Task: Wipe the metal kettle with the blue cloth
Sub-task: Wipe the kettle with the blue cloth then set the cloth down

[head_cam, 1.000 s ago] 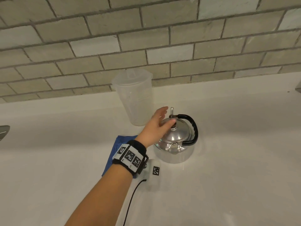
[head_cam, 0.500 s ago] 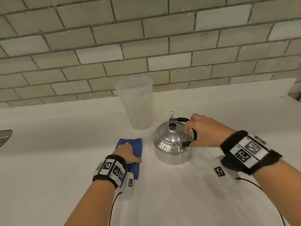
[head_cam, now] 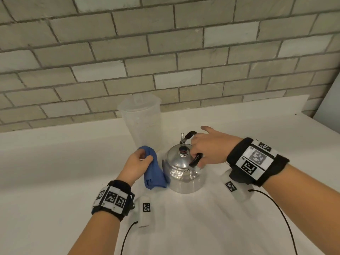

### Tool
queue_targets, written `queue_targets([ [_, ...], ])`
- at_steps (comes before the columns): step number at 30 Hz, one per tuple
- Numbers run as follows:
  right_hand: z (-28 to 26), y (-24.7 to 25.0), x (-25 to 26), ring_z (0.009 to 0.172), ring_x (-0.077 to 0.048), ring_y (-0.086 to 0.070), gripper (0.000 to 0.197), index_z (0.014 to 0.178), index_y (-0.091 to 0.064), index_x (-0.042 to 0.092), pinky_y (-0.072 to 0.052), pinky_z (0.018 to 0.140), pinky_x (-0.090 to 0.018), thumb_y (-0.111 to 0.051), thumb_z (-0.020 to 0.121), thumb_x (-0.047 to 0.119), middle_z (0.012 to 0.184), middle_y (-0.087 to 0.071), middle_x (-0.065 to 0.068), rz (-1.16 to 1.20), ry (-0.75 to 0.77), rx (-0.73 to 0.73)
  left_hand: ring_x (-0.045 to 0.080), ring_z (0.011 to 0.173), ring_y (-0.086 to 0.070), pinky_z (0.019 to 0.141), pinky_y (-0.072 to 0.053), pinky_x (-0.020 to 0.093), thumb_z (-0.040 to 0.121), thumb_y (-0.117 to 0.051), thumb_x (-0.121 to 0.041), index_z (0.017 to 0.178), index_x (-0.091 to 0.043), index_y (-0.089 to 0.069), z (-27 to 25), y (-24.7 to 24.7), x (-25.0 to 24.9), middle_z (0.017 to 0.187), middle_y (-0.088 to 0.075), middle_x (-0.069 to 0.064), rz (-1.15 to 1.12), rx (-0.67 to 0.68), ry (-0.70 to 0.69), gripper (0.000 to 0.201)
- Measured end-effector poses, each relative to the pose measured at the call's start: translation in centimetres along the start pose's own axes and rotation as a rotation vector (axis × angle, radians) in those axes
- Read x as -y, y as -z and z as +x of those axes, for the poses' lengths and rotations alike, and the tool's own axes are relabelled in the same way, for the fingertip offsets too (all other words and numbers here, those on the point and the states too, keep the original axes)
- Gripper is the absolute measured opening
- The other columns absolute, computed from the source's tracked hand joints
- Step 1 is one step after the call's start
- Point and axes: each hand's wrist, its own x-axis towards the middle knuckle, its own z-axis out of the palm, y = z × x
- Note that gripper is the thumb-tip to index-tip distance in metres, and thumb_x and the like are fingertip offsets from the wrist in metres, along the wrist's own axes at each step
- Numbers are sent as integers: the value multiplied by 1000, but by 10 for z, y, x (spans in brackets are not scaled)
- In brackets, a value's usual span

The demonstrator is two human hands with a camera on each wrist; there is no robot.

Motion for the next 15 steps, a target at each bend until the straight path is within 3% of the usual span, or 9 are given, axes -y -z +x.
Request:
queue_targets([
  [3, 16, 17, 1, 130, -19, -37, 32, 112, -63, 27, -1, 119, -50, -56, 88, 46, 118, -57, 3, -36, 96, 22, 18, 92, -65, 80, -51, 25, 96, -57, -35, 107, -9, -65, -5, -29, -8, 101, -67, 12, -205, 108, -41, 29],
  [7, 35, 25, 2, 118, -17, -43, 35, 106, -64, 25, -6, 118, -45, -60, 84, 51, 100, -52, 6, 60, 174, -15, 21, 112, -64, 98, -50, 37, 93, -55, -50, 117, -33, -53, 5, -58, 0, 123, -63, 8, -479, 98, 28, 29],
  [9, 42, 24, 2, 102, -15, -44, 34, 98, -63, 23, -22, 110, -36, -63, 82, 52, 90, -48, 7, 134, 228, -83, 22, 118, -62, 106, -45, 42, 83, -59, -62, 132, -30, -49, 14, -67, 8, 128, -64, 7, -632, 105, 91, 59],
  [10, 45, 22, 2, 94, -14, -42, 33, 95, -63, 22, -30, 100, -31, -64, 81, 52, 86, -47, 8, 162, 254, -126, 24, 121, -61, 108, -42, 44, 77, -62, -67, 137, -25, -50, 19, -70, 14, 129, -65, 9, -679, 102, 113, 74],
  [12, 49, 18, 3, 89, -11, -37, 33, 93, -62, 22, -28, 84, -25, -66, 80, 52, 83, -45, 10, 205, 279, -190, 30, 122, -60, 111, -37, 49, 73, -67, -69, 136, -19, -56, 28, -75, 28, 128, -66, 14, -733, 92, 149, 82],
  [15, 53, 10, 6, 89, -9, -36, 34, 97, -61, 24, -22, 85, -23, -63, 81, 54, 80, -42, 17, 244, 269, -243, 33, 122, -60, 113, -35, 52, 70, -70, -66, 129, -17, -64, 36, -81, 45, 126, -67, 18, -806, 63, 190, 77],
])
